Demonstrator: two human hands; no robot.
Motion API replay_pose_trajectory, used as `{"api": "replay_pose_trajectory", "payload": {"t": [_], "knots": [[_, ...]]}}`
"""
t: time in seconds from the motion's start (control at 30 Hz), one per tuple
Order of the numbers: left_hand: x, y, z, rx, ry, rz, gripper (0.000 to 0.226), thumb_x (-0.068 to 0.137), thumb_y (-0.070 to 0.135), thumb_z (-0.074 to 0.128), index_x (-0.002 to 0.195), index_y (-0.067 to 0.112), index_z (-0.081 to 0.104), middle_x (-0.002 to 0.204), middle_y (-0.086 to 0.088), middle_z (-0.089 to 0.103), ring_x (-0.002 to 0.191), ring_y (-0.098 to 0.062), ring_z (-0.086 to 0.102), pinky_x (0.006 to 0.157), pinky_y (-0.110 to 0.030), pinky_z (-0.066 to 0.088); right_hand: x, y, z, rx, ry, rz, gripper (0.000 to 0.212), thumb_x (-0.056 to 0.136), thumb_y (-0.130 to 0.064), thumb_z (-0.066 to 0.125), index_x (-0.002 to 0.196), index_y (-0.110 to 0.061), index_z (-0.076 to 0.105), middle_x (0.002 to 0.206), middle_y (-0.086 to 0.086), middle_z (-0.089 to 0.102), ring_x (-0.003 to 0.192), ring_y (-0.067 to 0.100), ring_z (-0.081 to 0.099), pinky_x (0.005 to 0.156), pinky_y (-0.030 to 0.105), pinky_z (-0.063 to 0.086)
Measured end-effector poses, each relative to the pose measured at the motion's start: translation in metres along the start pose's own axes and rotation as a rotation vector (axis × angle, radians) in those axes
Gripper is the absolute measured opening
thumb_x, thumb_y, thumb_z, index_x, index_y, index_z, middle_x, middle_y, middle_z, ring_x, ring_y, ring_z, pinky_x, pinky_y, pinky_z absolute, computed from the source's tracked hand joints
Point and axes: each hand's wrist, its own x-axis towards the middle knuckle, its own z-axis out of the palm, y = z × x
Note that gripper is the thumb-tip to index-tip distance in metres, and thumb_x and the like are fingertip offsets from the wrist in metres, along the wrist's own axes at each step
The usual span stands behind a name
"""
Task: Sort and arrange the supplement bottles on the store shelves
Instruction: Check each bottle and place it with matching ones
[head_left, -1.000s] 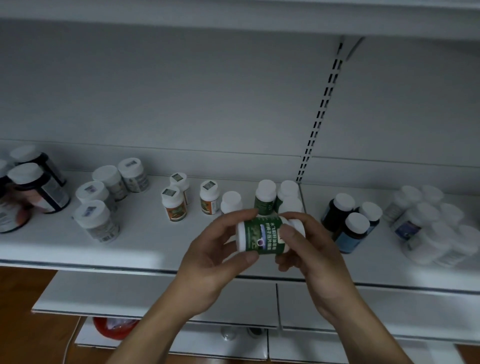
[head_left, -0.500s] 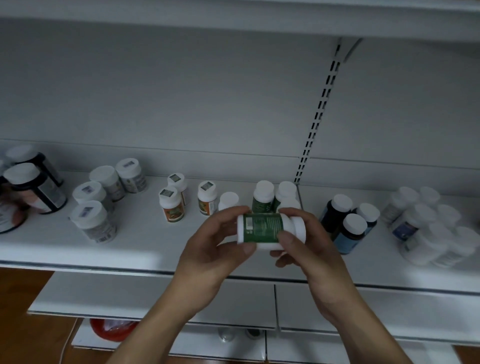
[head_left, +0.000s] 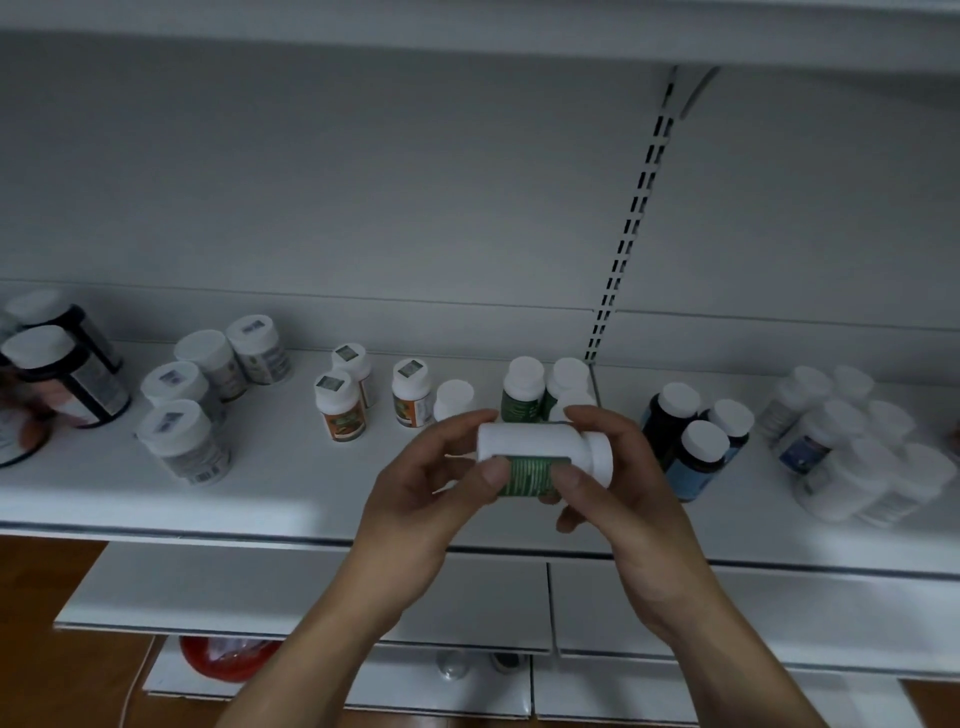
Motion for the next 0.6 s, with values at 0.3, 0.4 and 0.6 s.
{"api": "replay_pose_trajectory", "payload": {"t": [0.3, 0.4, 0.6], "knots": [[-0.0012, -0.0011, -0.0027, 0.017, -0.101, 0.050, 0.053, 0.072, 0.022, 0.076, 0.123, 0.024, 0.061, 0.117, 0.005, 0.069, 0.112, -0.014, 0.064, 0.089, -0.027, 0.054, -0.0004, -0.0020, 0.0046, 0.017, 0.022, 0.016, 0.044, 0.069, -0.041, 0.072, 0.110, -0.032, 0.060, 0.089, -0.005, 0.070, 0.066, 0.016, 0.065, 0.057, 0.026, 0.052], [0.0018, 0.0037, -0.0015, 0.037, -0.043, -0.011, 0.028, 0.078, 0.031, 0.074, 0.105, 0.037, 0.072, 0.101, 0.002, 0.075, 0.096, -0.017, 0.070, 0.080, -0.025, 0.057, -0.0016, -0.0013, 0.0040, -0.022, -0.004, -0.018, 0.055, 0.064, -0.046, 0.069, 0.116, -0.036, 0.056, 0.098, -0.012, 0.068, 0.078, 0.011, 0.067, 0.062, 0.027, 0.054], [0.0007, 0.0056, -0.0041, 0.031, -0.139, -0.004, 0.050, 0.073, 0.029, 0.074, 0.121, 0.028, 0.060, 0.116, 0.012, 0.069, 0.111, -0.009, 0.065, 0.086, -0.021, 0.053, 0.0025, -0.0011, 0.0101, 0.048, 0.076, 0.021, 0.030, 0.075, -0.034, 0.068, 0.105, -0.030, 0.063, 0.083, -0.003, 0.071, 0.063, 0.016, 0.065, 0.056, 0.028, 0.051]]}}
